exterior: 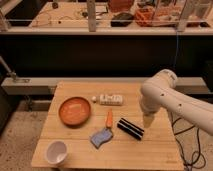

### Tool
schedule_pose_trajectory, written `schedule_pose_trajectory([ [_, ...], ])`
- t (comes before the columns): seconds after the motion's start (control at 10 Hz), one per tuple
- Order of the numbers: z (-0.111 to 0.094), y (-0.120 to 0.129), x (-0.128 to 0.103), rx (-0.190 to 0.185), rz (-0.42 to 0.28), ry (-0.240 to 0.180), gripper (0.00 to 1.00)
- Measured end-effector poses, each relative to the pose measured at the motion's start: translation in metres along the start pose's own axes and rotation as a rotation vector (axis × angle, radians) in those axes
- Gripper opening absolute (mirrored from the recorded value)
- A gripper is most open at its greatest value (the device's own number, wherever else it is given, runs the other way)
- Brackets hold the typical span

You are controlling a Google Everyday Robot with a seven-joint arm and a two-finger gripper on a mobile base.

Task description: Move the arm in a circular motion

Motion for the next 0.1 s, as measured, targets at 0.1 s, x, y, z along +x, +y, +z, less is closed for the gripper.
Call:
schedule_pose_trajectory([
  [0.1,0.0,0.0007,-0.0091,0.003,-0.025,0.003,0.8],
])
